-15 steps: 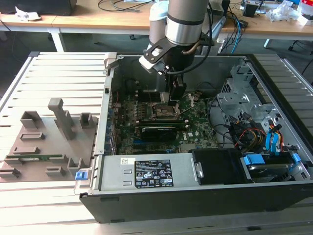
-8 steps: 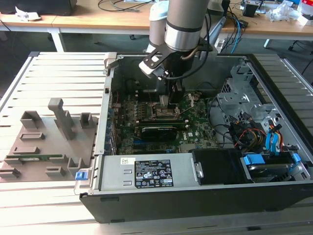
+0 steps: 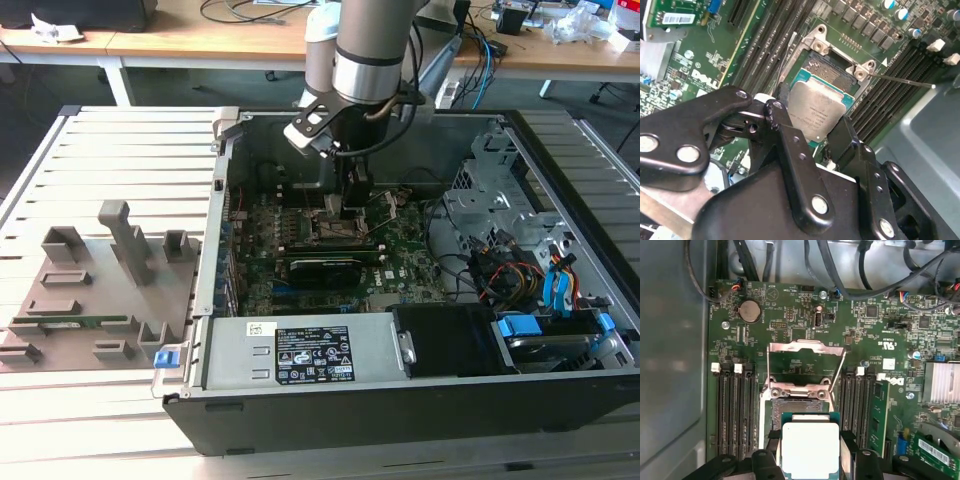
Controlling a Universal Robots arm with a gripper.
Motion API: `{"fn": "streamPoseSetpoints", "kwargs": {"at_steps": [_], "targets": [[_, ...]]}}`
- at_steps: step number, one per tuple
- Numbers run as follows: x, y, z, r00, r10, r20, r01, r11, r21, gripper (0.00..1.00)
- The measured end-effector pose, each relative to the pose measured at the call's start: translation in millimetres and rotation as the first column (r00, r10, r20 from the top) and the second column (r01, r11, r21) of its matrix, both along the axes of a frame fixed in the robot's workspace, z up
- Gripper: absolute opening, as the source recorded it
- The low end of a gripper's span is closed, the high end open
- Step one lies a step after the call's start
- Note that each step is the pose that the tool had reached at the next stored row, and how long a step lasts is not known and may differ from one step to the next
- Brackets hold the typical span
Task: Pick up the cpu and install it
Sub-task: 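Place the cpu into insertion slot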
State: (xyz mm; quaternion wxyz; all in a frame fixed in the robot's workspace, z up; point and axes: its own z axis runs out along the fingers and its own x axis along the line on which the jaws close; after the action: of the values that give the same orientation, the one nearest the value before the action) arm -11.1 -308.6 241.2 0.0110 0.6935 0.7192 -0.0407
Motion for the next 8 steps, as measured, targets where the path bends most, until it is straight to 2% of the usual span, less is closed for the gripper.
{"fn": "streamPoseSetpoints", "kwargs": {"at_steps": [3, 4, 8], "targets": [[-0.1, 0.0, -4.7, 1.0000, 0.000, -0.0001, 0.000, 1.0000, 0.0020, 0.55], [-0.2, 0.0, -5.8, 1.0000, 0.000, 0.0000, 0.000, 1.0000, 0.0058, 0.55], [-1.7, 0.0, -9.5, 1.0000, 0.000, 0.0000, 0.000, 0.9993, 0.0373, 0.55]]}}
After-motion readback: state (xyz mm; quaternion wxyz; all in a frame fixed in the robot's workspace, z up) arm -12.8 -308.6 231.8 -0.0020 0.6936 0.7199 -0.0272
